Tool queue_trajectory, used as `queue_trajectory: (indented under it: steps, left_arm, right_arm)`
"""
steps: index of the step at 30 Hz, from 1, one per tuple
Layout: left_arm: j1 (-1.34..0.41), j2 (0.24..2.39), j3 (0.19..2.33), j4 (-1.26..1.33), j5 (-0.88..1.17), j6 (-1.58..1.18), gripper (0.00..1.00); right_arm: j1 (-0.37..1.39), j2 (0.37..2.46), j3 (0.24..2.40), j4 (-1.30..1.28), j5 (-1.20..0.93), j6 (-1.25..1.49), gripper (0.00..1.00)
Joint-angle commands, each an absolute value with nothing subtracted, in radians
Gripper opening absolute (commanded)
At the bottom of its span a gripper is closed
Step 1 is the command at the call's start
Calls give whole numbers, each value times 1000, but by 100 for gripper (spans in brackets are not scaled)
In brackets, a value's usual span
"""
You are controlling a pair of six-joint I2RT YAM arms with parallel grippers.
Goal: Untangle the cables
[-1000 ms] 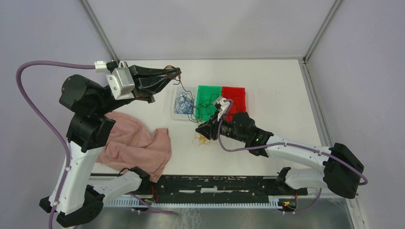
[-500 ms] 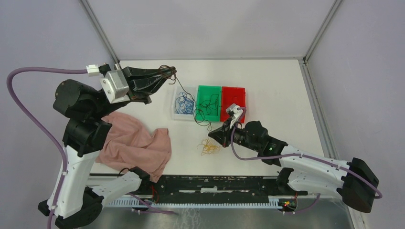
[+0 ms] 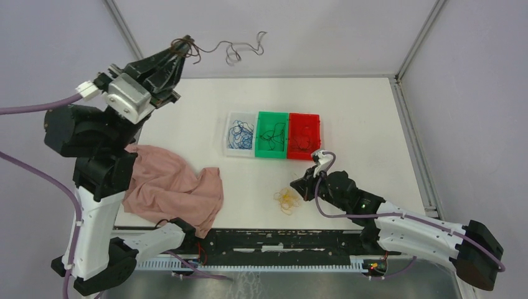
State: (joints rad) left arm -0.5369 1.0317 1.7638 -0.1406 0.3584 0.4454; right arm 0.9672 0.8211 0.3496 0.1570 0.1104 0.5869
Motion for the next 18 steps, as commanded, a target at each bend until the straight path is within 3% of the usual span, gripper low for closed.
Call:
queue_trajectory:
  steps: [1,6,7,9,12,15,18]
  left_arm:
    - [-538,1034,1863,38,237,575,3]
    - [-538,1032,1889,16,230,536,3]
    - [-538,1022,1875,-5,268,517,3]
    - [-539,1006,1859,-79,376,473,3]
    - [-538,992,1849,-203,558,375,3]
    - [-539,972,1802,-278,693,291,3]
    - [-539,938,1722,-287,749,227,3]
  right_arm:
    - [966,819,334,124,184,614,0]
    - [965,842,332,120,186,630,2]
    - [965,850,336,133,171,628,8]
    - [965,865,364,143,133,627,33]
    - [965,865,447,136,69,594,54]
    - [965,856,562,130,-5,540,69]
    - [965,867,675,152,-103,498,77]
